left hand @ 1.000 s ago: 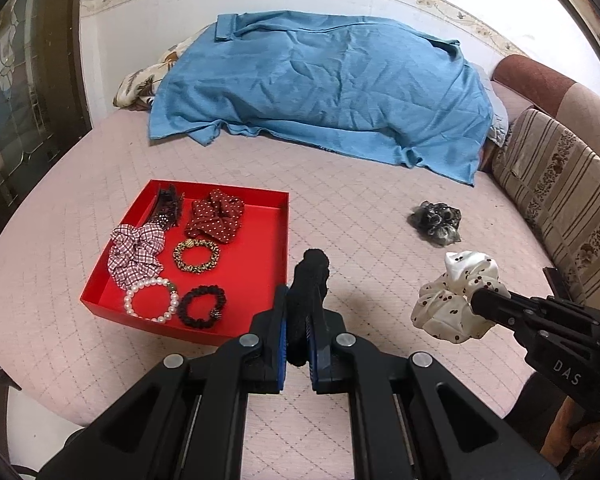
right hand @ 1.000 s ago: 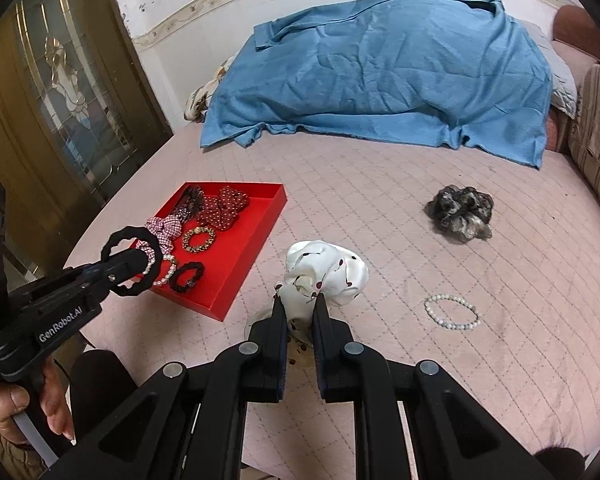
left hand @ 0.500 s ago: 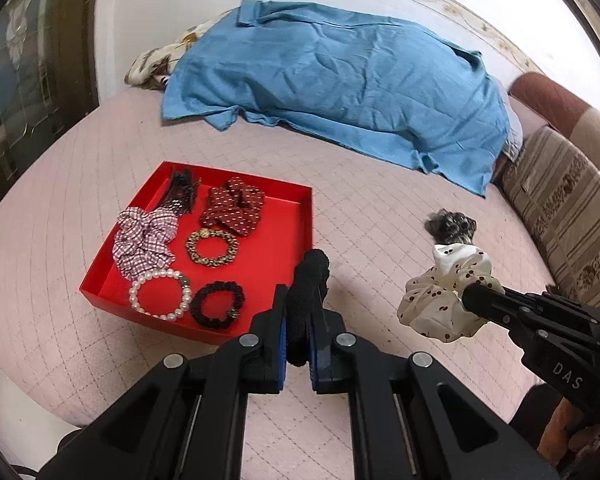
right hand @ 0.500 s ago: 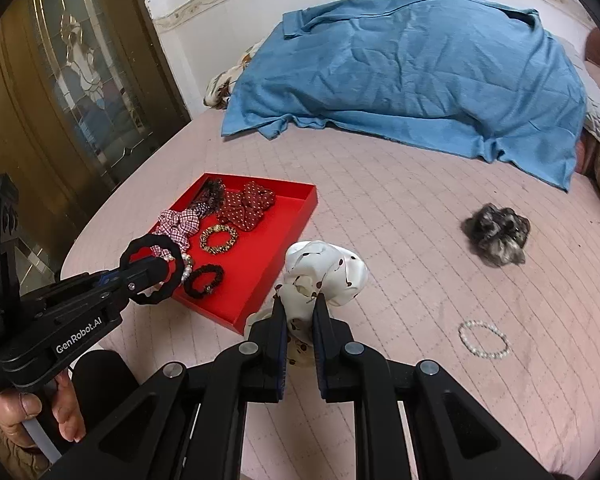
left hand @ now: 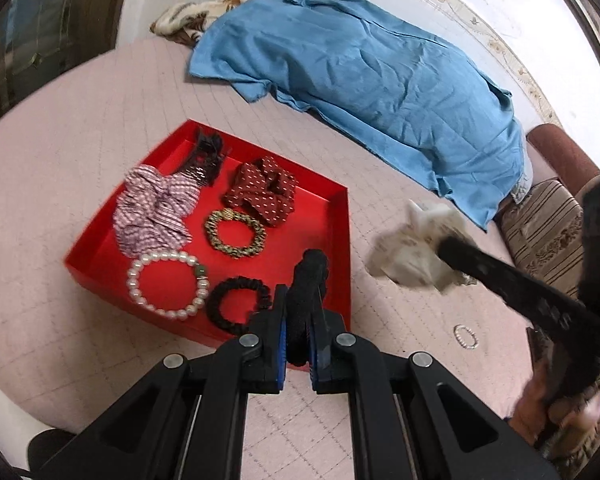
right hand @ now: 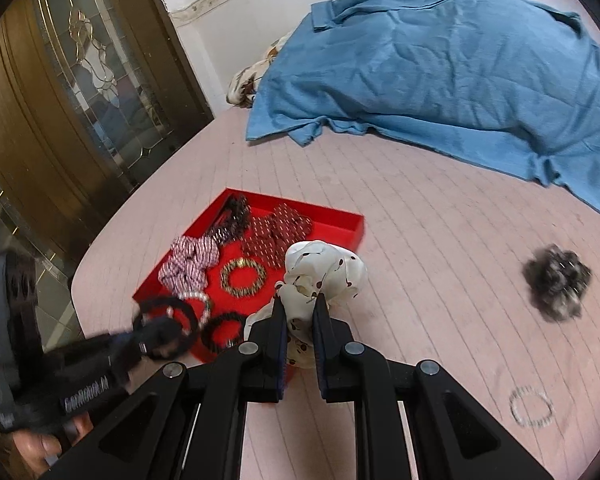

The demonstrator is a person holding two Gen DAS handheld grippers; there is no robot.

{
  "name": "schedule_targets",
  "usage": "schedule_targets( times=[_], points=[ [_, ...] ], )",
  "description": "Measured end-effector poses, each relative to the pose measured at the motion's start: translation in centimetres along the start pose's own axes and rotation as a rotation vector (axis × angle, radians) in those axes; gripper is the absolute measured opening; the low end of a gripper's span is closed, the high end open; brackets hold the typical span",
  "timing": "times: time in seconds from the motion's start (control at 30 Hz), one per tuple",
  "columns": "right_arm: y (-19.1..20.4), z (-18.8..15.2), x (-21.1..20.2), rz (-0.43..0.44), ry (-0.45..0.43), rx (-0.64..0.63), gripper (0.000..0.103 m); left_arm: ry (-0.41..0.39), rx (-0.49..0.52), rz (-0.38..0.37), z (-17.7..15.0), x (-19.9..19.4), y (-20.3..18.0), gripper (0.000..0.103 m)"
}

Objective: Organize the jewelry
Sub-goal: 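Lower both held items into the red tray and open both tools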

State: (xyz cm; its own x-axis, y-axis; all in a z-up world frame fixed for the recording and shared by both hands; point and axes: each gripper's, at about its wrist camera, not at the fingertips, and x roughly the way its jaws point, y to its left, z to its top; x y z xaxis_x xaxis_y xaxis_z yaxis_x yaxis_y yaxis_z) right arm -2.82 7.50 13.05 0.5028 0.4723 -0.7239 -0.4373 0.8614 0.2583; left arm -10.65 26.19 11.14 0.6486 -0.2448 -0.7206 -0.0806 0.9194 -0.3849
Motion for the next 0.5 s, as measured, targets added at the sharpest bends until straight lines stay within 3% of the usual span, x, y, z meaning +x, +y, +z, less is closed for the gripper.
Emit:
schedule_targets(
  times=[0.23, 0.5],
  points=[
    [0.1, 2.8, 5.9, 0.023, 0.044, -0.011, 0.014, 0.045, -0.012, -0.015, 0.4, 3.1, 0.0, 0.008],
    [-0.1, 3.2, 11.5, 0.020, 0.122, -0.026, 0.014, 0.097, -0.007, 0.003, -0.1, 5.5, 0.0, 0.008]
  ],
)
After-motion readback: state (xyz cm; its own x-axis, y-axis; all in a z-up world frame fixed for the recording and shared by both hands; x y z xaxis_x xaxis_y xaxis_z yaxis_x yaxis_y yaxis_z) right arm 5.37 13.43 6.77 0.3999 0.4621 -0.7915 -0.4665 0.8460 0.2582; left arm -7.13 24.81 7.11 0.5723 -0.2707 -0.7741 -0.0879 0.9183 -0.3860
